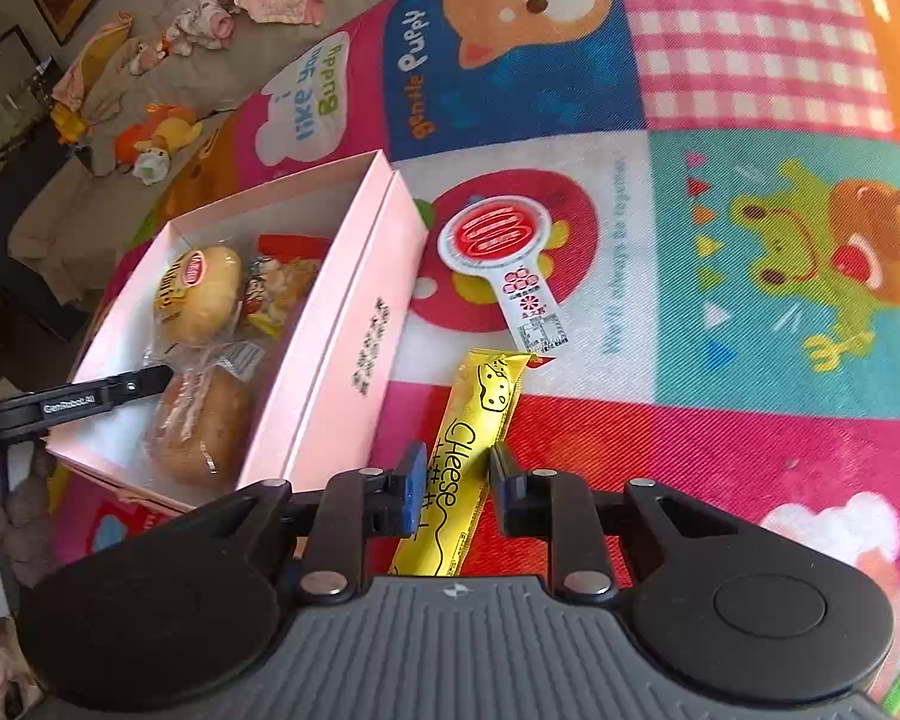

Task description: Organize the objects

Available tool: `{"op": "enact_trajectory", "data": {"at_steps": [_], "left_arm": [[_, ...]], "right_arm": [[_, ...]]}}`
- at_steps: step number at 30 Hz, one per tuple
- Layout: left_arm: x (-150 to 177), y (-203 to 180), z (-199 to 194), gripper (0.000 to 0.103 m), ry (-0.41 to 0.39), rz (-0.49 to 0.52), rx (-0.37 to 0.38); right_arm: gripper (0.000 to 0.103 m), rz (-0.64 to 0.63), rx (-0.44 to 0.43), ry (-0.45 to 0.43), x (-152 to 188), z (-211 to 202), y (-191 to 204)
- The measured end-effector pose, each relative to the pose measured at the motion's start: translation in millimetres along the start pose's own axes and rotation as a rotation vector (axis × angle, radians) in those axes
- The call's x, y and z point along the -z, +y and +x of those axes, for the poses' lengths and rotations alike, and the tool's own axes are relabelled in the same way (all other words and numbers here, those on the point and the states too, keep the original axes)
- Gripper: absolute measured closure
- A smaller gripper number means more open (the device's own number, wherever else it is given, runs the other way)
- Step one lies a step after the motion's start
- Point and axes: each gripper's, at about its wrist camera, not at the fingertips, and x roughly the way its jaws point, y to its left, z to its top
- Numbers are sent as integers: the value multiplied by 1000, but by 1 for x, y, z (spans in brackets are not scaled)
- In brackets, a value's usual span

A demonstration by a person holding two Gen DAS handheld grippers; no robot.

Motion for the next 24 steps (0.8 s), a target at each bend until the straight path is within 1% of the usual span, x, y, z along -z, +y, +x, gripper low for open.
{"op": "enact_trajectory", "data": {"at_steps": [3, 4, 5, 6, 8, 10, 11, 12, 13, 15, 17, 19, 22, 24], "left_arm": [[0, -1, 0, 85, -2, 0, -2], [0, -1, 0, 84, -3, 2, -3], [0, -1, 0, 85, -3, 3, -4], [0, -1, 0, 85, -2, 2, -4], [1, -2, 0, 85, -3, 5, -4], [1, -2, 0, 84, -3, 14, -3], [1, -2, 0, 84, -2, 17, -3], [1, -2, -1, 84, -1, 17, -2], [0, -2, -1, 84, 0, 16, 0], [0, 0, -1, 85, 2, 9, 5], [0, 1, -1, 84, 2, 4, 12], [1, 2, -1, 84, -1, 1, 18], [2, 3, -1, 84, -6, 0, 20], [2, 2, -1, 84, -7, 1, 18]], "right_arm": [[82, -112, 212, -85, 2, -13, -6], [82, -144, 268, -108, 3, -19, -7], [81, -155, 300, -115, 5, -24, -9], [81, -155, 294, -116, 8, -31, -10], [79, -140, 232, -103, 16, -44, -10], [71, -128, 136, -68, 31, -56, -4], [63, -123, 92, -49, 39, -59, 0], [58, -120, 56, -33, 47, -62, 3], [57, -123, 19, -16, 56, -65, 8], [56, -140, -12, -1, 68, -70, 18], [55, -162, 1, -9, 75, -77, 24], [51, -172, 58, -36, 77, -87, 21], [47, -126, 120, -47, 78, -96, 3], [43, -94, 140, -48, 81, -101, -6]]}}
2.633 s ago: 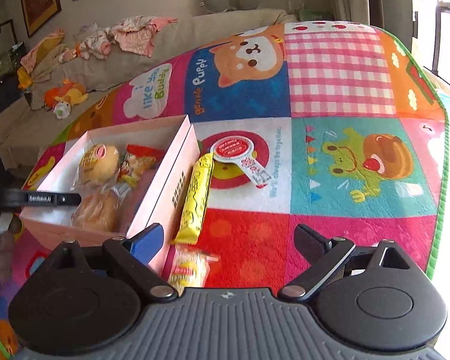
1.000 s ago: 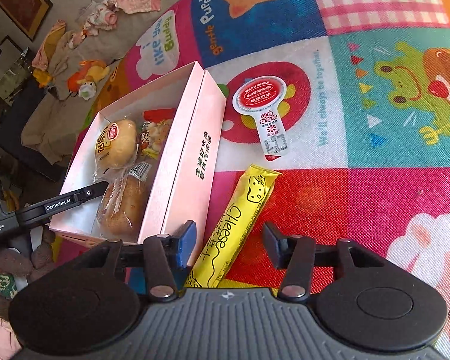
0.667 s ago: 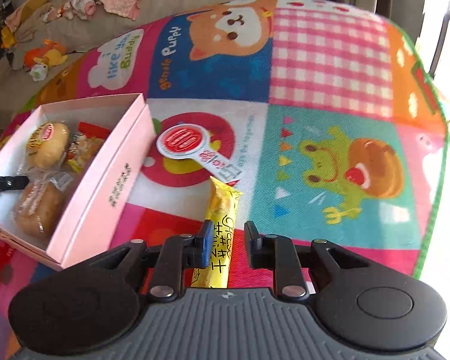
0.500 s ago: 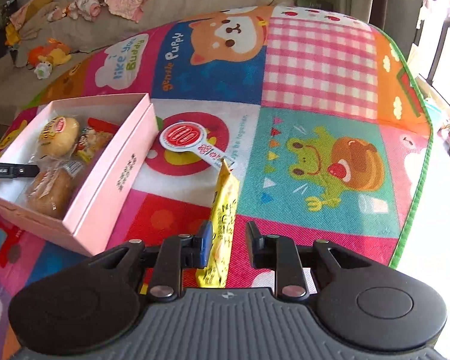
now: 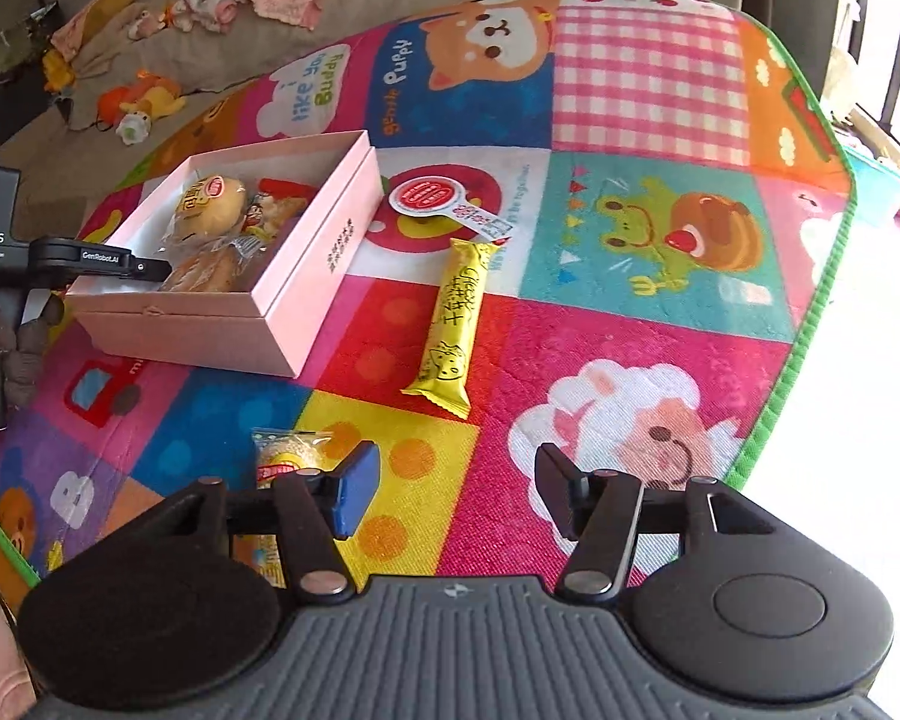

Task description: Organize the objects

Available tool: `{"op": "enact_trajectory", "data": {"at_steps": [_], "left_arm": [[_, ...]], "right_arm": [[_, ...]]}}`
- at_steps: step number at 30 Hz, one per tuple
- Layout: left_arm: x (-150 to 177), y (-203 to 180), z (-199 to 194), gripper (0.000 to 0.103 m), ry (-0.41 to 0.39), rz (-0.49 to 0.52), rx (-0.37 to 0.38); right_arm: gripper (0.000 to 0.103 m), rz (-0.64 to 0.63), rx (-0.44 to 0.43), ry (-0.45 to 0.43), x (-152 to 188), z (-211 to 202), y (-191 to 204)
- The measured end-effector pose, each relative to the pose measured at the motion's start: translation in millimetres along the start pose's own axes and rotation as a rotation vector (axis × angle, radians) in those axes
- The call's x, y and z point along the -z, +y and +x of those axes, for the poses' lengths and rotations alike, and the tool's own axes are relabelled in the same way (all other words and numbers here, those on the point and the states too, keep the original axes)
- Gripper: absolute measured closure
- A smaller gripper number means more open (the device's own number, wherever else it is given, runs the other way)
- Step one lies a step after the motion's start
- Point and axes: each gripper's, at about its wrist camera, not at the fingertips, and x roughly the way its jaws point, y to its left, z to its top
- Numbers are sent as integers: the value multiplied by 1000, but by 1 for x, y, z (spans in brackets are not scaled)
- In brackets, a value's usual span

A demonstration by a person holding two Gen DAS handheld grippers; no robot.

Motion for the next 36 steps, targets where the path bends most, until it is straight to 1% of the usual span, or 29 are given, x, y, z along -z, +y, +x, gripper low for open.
{"op": "enact_trajectory", "data": {"at_steps": [2, 4, 7, 10, 13, 17, 18, 21, 23, 25, 28, 29, 31, 34, 36], "left_arm": [[0, 0, 0, 84, 0, 3, 0], [0, 0, 0, 84, 0, 3, 0], [0, 0, 0, 83, 0, 2, -1], [0, 0, 0, 84, -1, 2, 0], [1, 0, 0, 83, -5, 1, 2], [1, 0, 0, 83, -6, -1, 2], [1, 0, 0, 83, -5, -1, 2], [0, -1, 0, 83, 0, 3, -1], [0, -1, 0, 83, 3, 4, -2], [-1, 0, 0, 84, 6, -5, -2], [-1, -1, 0, 84, 9, -7, -5], [-1, -1, 0, 84, 10, -4, -7], [-1, -3, 1, 84, 9, 7, -13], [-1, -3, 1, 84, 10, 8, -18], [-2, -2, 1, 84, 14, 0, -15]], "right_arm": [[41, 30, 0, 4, 4, -1, -5], [41, 44, -23, 15, 7, 0, -4], [41, -5, -62, 27, 9, 1, 13], [40, -38, -45, 1, 0, -2, 18], [39, 10, -6, -39, -17, -12, 4], [31, 104, -4, -95, -29, -29, -17], [27, 111, -4, -102, -29, -29, -18], [25, 127, -19, -79, -30, -20, -20], [25, 143, -23, -47, -37, -11, -21], [25, 149, -12, -39, -52, -8, -21], [22, 121, 11, -71, -78, -13, -19], [19, 116, 13, -87, -85, -16, -17], [16, 112, -3, -111, -97, -22, -16], [15, 106, -4, -129, -108, -26, -15], [13, 98, 2, -132, -111, -24, -16]]}}
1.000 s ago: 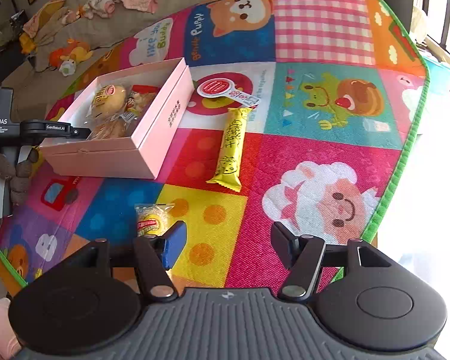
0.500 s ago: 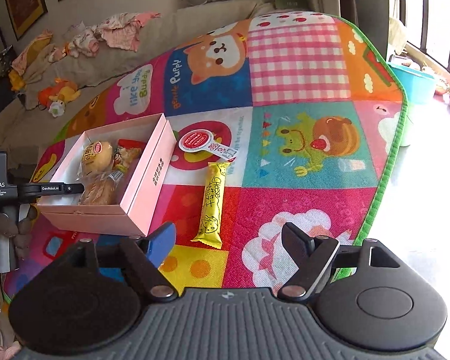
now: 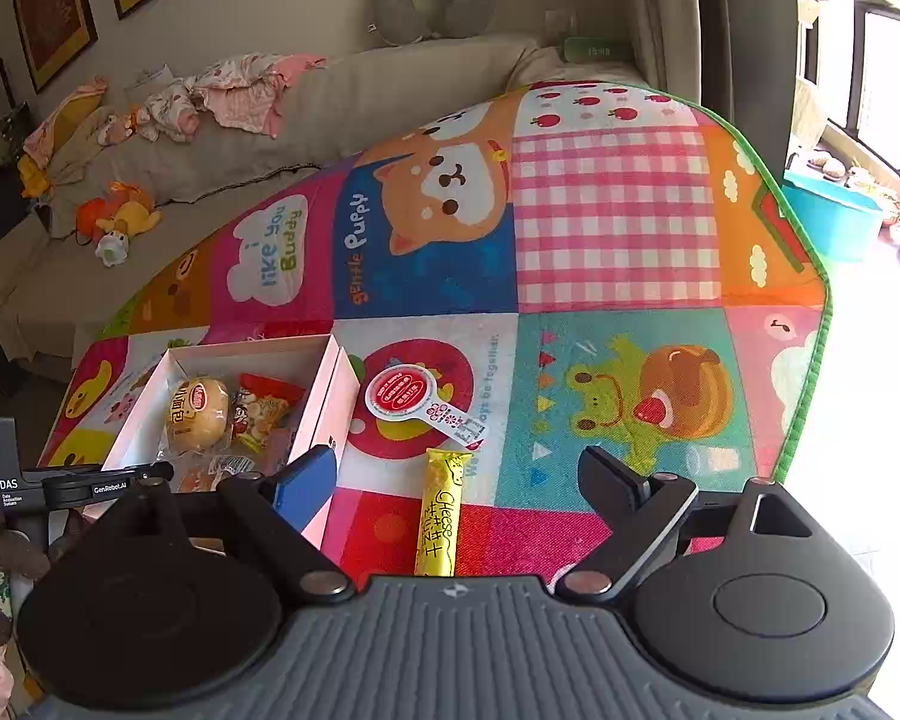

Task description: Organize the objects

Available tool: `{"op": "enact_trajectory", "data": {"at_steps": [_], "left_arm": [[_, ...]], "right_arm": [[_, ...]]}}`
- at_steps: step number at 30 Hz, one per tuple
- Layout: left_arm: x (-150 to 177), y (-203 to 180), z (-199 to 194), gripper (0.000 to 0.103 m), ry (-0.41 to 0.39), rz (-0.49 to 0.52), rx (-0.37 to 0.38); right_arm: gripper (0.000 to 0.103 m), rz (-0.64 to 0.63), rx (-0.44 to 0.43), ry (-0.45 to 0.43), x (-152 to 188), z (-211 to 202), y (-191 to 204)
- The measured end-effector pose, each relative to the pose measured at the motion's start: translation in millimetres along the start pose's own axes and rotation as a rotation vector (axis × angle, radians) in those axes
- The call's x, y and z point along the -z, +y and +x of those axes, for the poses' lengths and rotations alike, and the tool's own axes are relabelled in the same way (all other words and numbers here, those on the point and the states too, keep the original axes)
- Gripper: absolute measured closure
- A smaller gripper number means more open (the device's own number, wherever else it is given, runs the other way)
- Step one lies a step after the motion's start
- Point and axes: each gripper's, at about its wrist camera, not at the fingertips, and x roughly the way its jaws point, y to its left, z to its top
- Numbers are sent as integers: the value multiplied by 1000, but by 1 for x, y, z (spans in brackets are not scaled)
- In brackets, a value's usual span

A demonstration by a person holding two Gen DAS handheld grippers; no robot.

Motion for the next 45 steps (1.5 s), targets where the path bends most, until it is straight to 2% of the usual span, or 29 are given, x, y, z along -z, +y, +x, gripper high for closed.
{"op": "enact_trajectory", "data": {"at_steps": [7, 18, 22, 24, 26, 29, 31, 34, 35, 38, 39, 45], "left_arm": [[1, 1, -1, 84, -4, -1, 4], [2, -1, -1, 84, -10, 13, 4], [1, -2, -1, 84, -5, 15, 2], [0, -4, -1, 84, 0, 27, -6], [-1, -5, 0, 84, 5, 40, -12], [-1, -5, -1, 84, 7, 46, -13], [0, -4, -1, 84, 5, 40, -10], [0, -3, -1, 84, 3, 32, -6], [1, -3, -1, 84, 1, 32, -5], [2, -1, -1, 84, -6, 32, 4], [2, -1, -1, 84, -7, 32, 7], [3, 0, -2, 83, -13, 26, 17]], "right_arm": [[11, 38, -1, 52, -1, 23, -9], [11, 4, -3, 17, -1, 14, -6], [6, 9, -24, 58, 21, 18, -8], [6, -2, -56, 108, 43, 24, -2], [6, -37, -103, 160, 69, 29, 12], [7, -123, -125, 211, 99, 34, 38], [12, -193, -121, 245, 117, 37, 56], [27, -247, -124, 271, 128, 36, 72], [34, -254, -131, 283, 131, 35, 76], [66, -282, -122, 312, 137, 36, 87], [72, -295, -116, 320, 138, 36, 91], [75, -303, -137, 343, 138, 20, 106]]}}
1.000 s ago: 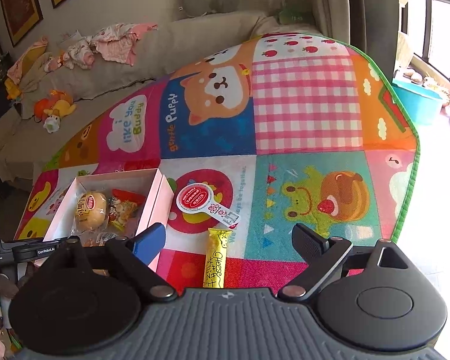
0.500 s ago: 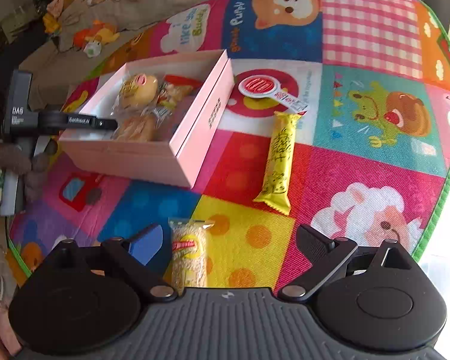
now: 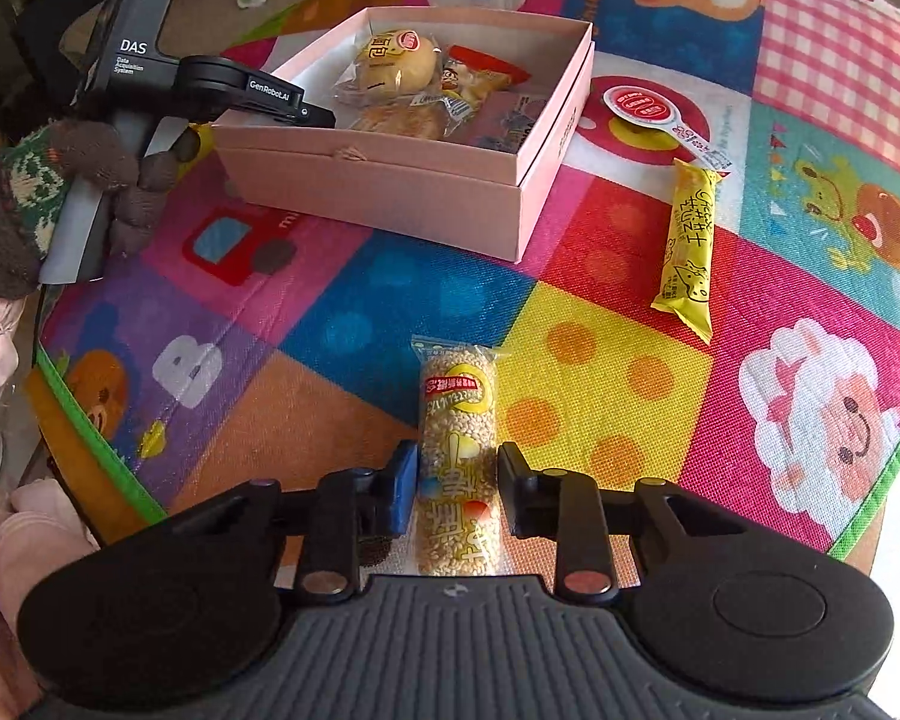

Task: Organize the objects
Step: 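Grasp the cereal bar with the right tool and lift, then drop the cereal bar into the pink box with the right tool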

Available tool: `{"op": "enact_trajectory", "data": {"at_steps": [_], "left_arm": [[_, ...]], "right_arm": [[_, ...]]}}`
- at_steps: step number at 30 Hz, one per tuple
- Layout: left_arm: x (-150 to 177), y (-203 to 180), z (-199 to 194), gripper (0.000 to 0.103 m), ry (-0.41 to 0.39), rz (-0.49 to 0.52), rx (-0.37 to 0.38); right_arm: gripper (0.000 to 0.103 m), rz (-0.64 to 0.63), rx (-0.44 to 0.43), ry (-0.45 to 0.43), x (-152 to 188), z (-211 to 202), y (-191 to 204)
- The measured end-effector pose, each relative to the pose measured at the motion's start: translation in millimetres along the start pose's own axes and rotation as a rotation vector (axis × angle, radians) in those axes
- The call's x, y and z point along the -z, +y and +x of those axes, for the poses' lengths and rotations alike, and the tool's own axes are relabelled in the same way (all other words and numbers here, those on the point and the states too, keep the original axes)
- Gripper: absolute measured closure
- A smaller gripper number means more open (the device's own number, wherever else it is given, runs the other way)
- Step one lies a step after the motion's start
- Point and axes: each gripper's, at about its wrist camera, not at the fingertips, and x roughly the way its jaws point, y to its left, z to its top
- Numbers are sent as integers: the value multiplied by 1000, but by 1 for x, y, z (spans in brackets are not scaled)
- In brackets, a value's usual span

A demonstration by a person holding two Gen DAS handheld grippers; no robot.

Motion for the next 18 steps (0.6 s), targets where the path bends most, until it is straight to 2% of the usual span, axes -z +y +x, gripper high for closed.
{"op": "enact_trajectory", "data": {"at_steps": [5, 9, 13, 18], "left_arm": [[0, 1, 0, 83, -2, 0, 5], [0, 2, 0, 83, -2, -3, 13], [0, 3, 0, 83, -2, -5, 17], [0, 3, 0, 83, -1, -6, 17]], "right_arm": [[76, 8, -3, -49, -11, -22, 8], [76, 34, -14, -138, -33, -45, 6], [76, 60, -39, -226, -60, -61, 1], [76, 77, -84, -345, -107, -58, 4]]}}
